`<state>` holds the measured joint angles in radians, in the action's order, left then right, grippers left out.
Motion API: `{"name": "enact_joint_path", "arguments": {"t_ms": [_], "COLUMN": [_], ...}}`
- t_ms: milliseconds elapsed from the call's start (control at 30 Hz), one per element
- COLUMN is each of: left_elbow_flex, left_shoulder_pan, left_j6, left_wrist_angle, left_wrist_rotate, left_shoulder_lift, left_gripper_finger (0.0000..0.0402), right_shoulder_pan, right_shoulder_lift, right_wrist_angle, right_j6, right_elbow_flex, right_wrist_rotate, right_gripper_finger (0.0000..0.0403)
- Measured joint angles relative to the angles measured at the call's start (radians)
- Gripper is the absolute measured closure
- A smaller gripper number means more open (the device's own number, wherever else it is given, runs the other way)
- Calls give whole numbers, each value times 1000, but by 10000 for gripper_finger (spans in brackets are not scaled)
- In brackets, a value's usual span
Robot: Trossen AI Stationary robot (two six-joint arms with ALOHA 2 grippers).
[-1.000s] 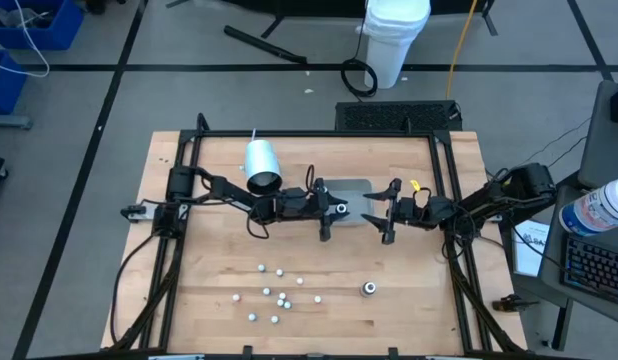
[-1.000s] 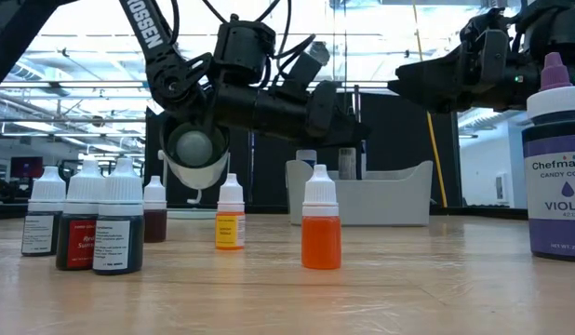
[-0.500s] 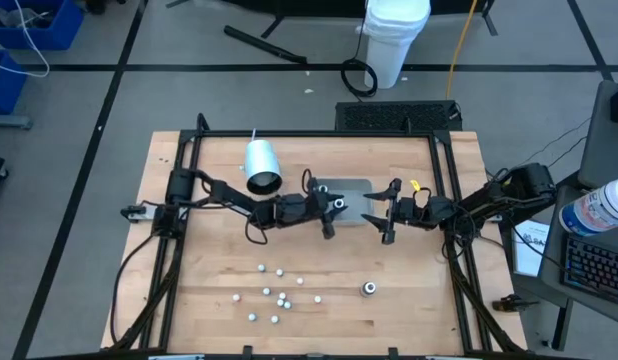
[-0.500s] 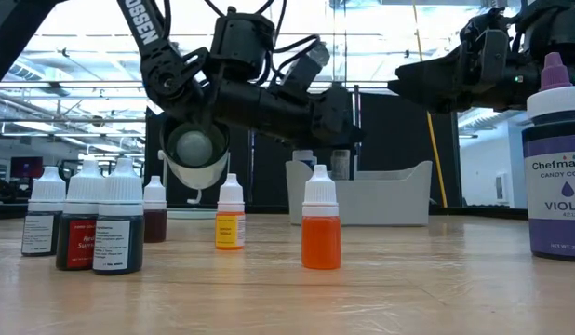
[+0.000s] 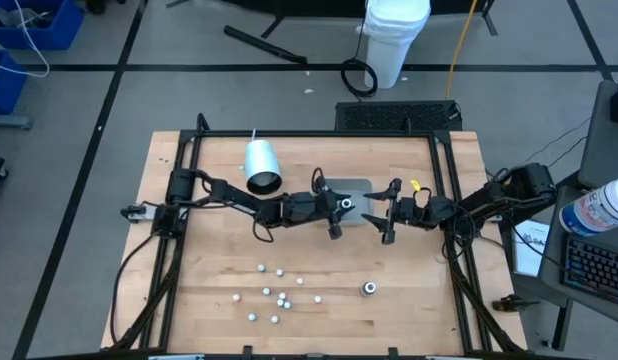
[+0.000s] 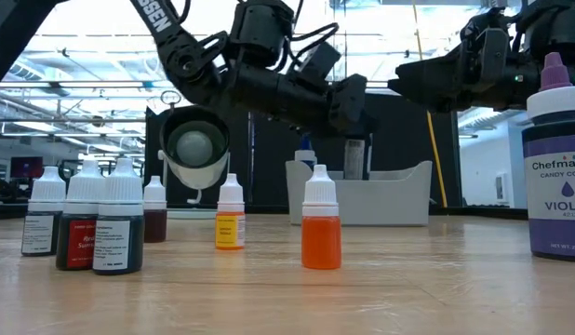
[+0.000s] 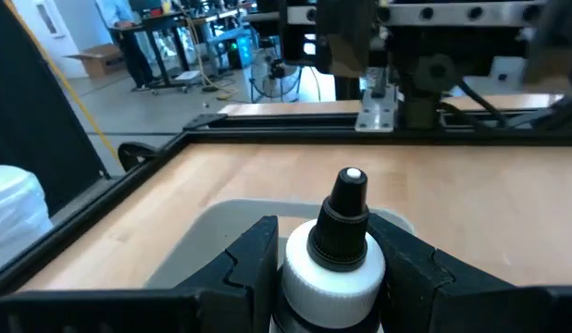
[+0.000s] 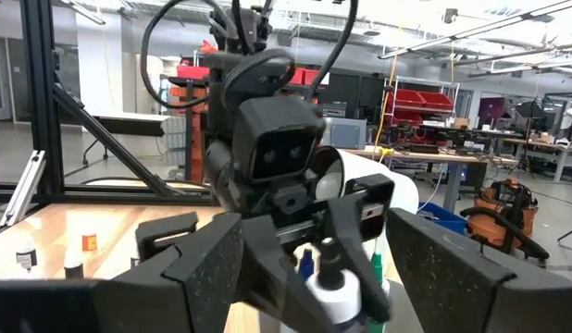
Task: Pick & Place food coloring
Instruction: Put the black food coloring bottle into the gray bin
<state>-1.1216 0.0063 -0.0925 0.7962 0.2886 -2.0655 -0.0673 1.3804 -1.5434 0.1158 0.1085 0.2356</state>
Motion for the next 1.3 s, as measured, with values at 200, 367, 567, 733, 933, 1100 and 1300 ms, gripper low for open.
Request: {"name": "enact_joint_path", "arguments": {"t_ms": [200,367,567,733,933,1100,1300], "left_elbow_flex": [-58,-120,-192,-200,-164,-117,-112], "left_shoulder_pan": [-17,-99,-215,-252,-214,-193,-189], "left_j6": [27,94,121,143,249,343,253], "left_wrist_angle": [-25,-100,-233,-195,-195,-194,-163], "left_wrist_rotate": [93,447,796,845,836,795,781], "left_shoulder_lift": [0,2,2,4,4,4,4], "left_gripper_finger": [261,261,261,261,261,261,261], "right_shoulder_pan": [0,0,0,0,0,0,0], "right_shoulder_lift": [0,0,0,0,0,0,0], "right_wrist_angle": [0,0,7,7,7,5,-1], "right_j6": [-19,-56,-51,-51,-65,-77,-75], "right_elbow_flex": [0,0,0,0,0,0,0], "right_wrist_rotate": [0,1,0,0,-2,-28,-29], "right_gripper_finger": [149,149,149,149,149,149,149]}}
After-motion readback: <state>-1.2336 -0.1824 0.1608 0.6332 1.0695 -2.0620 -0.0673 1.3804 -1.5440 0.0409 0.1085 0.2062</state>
